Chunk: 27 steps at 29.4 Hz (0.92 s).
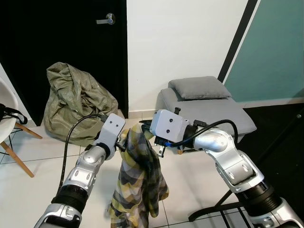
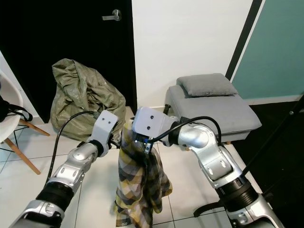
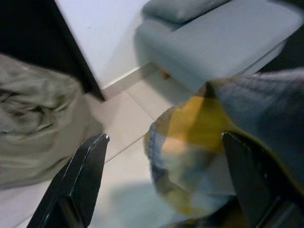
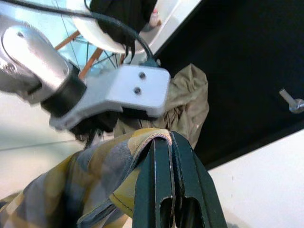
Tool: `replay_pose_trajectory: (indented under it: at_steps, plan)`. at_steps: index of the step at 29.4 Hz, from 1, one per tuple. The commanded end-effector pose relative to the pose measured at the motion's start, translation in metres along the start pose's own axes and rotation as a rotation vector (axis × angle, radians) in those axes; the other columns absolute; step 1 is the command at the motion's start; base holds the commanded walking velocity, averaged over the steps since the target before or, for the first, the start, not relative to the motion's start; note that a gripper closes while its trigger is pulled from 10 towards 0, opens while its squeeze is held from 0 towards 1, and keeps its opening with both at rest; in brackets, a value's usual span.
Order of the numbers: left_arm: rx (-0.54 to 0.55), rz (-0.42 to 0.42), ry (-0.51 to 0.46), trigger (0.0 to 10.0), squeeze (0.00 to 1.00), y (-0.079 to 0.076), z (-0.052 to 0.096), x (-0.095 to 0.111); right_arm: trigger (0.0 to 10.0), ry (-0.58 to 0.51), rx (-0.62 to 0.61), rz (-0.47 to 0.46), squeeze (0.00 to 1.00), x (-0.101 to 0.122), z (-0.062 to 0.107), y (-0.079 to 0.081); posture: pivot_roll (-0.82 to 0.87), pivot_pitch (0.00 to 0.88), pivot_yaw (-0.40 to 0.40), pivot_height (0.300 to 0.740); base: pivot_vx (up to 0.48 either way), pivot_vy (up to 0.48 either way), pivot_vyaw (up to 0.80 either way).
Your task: Hang hanger
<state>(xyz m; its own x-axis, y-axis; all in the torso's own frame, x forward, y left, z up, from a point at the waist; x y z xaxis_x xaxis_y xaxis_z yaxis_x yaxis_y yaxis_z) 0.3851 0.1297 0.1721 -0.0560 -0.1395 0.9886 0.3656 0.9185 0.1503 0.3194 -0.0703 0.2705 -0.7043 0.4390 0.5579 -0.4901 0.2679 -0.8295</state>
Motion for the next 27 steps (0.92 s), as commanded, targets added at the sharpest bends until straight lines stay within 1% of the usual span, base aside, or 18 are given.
replay_pose_trajectory:
  at_steps: [1,2,4,5,7,8,10,12,15,17,18,19,20,21,22,25,26,27]
  plan:
    - [-0.101,0.07,-0.038,10.0,0.0,-0.016,0.001,0.002,10.0,-0.071,-0.008,0.011,0.0,0.01,-0.001,-0.001,-0.06,0.201,-0.034,0.74,0.0,0.0,0.0]
    - [-0.101,0.07,-0.038,10.0,0.0,-0.016,0.001,0.002,10.0,-0.071,-0.008,0.011,0.0,0.01,-0.001,-0.001,-0.06,0.201,-0.034,0.74,0.0,0.0,0.0]
    - [-0.238,0.088,-0.084,10.0,0.0,-0.032,0.002,0.007,10.0,-0.088,0.032,0.013,0.0,0.01,0.0,0.004,-0.07,0.2,-0.04,0.74,0.0,0.0,0.0]
    - [-0.238,0.088,-0.084,10.0,0.0,-0.032,0.002,0.007,10.0,-0.088,0.032,0.013,0.0,0.01,0.0,0.004,-0.07,0.2,-0.04,0.74,0.0,0.0,0.0]
    - [-0.363,-0.016,-0.09,10.0,0.0,-0.042,0.005,0.006,10.0,-0.098,0.082,0.019,0.0,0.009,0.001,0.01,-0.07,0.2,-0.041,0.74,0.0,0.0,0.0]
    - [-0.366,-0.074,-0.075,10.0,0.0,-0.037,0.005,0.005,10.0,-0.101,0.098,0.018,0.0,0.009,0.003,0.012,-0.07,0.202,-0.041,0.74,0.0,0.0,0.0]
    - [-0.358,-0.107,-0.065,10.0,0.0,-0.033,0.004,0.005,10.0,-0.105,0.106,0.019,0.0,0.008,0.003,0.013,-0.07,0.202,-0.041,0.74,0.0,0.0,0.0]
    - [-0.286,-0.116,-0.061,10.0,0.0,-0.013,0.001,0.01,10.0,-0.089,0.113,0.022,0.0,0.004,0.006,0.014,-0.07,0.203,-0.041,0.74,0.0,0.0,0.0]
    - [-0.267,-0.11,-0.064,10.0,0.0,-0.007,0.0,0.012,10.0,-0.079,0.113,0.023,0.0,0.002,0.007,0.014,-0.07,0.203,-0.041,0.74,0.0,0.0,0.0]
    - [-0.201,-0.123,-0.042,10.0,0.0,0.012,0.002,0.015,10.0,0.092,0.09,0.027,0.0,-0.02,0.006,0.013,-0.07,0.203,-0.041,0.74,0.0,0.0,0.0]
    - [-0.132,-0.154,-0.01,10.0,0.0,0.027,0.005,0.014,10.0,0.239,0.068,0.014,0.0,-0.04,0.009,0.01,-0.07,0.205,-0.04,0.74,0.0,0.0,0.0]
    - [-0.132,-0.154,-0.01,10.0,0.0,0.027,0.005,0.014,10.0,0.239,0.068,0.014,0.0,-0.04,0.009,0.01,-0.07,0.205,-0.04,0.74,0.0,0.0,0.0]
    - [-0.077,-0.18,0.015,10.0,0.0,0.039,0.007,0.013,10.0,0.354,0.045,-0.004,0.0,-0.055,0.012,0.008,-0.07,0.206,-0.043,0.74,0.0,0.0,0.0]
    - [-0.004,-0.198,0.038,10.0,0.0,0.054,0.013,0.012,10.0,0.491,-0.01,-0.102,0.0,-0.074,0.02,0.005,-0.06,0.207,-0.046,0.74,0.0,0.0,0.0]
    - [-0.004,-0.198,0.038,10.0,0.0,0.054,0.013,0.012,10.0,0.491,-0.01,-0.102,0.0,-0.074,0.02,0.005,-0.06,0.207,-0.046,0.74,0.0,0.0,0.0]
    - [0.101,-0.21,0.056,10.0,0.0,0.08,0.028,0.009,10.0,0.701,-0.132,-0.383,0.0,-0.104,0.037,0.005,-0.06,0.211,-0.055,0.74,0.0,0.0,0.0]
    - [0.101,-0.21,0.056,10.0,0.0,0.08,0.028,0.009,10.0,0.701,-0.132,-0.383,0.0,-0.104,0.037,0.005,-0.06,0.211,-0.055,0.74,0.0,0.0,0.0]
    - [0.109,-0.209,0.055,10.0,0.0,0.083,0.031,0.009,10.0,0.726,-0.151,-0.444,0.0,-0.107,0.039,0.007,-0.06,0.211,-0.056,0.74,0.0,0.0,0.0]
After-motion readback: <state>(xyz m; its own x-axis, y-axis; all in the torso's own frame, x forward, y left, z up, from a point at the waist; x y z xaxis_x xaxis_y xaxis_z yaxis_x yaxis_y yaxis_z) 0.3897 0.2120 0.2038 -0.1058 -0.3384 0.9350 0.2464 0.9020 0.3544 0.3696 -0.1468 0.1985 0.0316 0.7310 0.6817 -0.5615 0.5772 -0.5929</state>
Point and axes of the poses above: a point about 5 cm out from each wrist's last joint towards the gripper, its own z axis pointing back from the gripper into the wrist, its own x axis along the axis of the wrist's last joint, y = z × x, the point moved 1 cm from there along -z, pointing out of the wrist towards the gripper, and after that the axes turned 6 degrees about z, right-handed, at the moved point
